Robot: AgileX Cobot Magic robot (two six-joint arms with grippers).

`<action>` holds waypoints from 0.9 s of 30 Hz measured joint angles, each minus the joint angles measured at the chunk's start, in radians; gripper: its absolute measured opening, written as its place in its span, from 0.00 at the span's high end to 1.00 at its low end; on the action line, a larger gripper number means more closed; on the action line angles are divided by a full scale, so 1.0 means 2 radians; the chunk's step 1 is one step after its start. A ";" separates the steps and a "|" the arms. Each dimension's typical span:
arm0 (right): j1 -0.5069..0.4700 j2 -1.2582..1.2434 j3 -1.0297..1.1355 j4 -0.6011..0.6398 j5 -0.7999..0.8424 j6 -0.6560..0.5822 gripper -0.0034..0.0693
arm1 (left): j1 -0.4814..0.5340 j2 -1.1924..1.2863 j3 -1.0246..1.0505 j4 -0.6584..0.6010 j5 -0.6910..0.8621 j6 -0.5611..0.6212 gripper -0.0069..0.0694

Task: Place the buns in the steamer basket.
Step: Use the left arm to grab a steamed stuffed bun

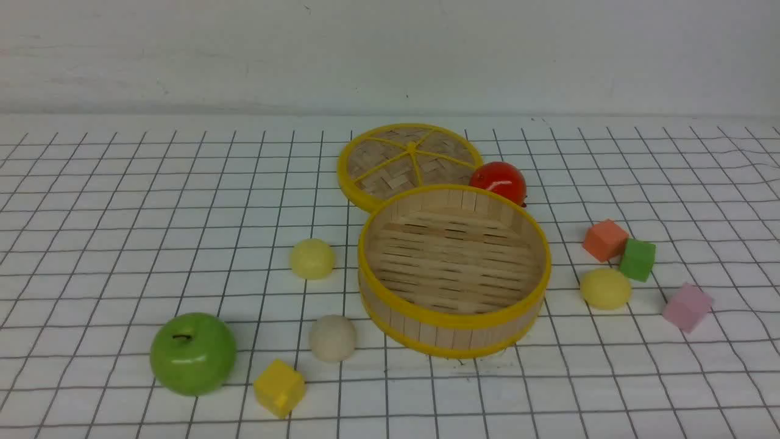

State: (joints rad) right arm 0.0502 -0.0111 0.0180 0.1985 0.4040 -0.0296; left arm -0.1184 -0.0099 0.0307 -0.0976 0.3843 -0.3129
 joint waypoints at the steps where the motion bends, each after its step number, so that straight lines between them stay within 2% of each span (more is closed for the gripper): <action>1: 0.000 0.000 0.000 0.000 0.000 0.000 0.62 | 0.000 0.000 0.000 0.000 0.000 0.000 0.60; 27: 0.000 0.000 0.000 0.000 0.000 0.000 0.62 | 0.000 0.000 0.000 -0.004 -0.005 -0.002 0.60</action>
State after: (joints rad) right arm 0.0502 -0.0111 0.0180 0.1985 0.4040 -0.0296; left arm -0.1184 -0.0099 0.0307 -0.1066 0.3746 -0.3162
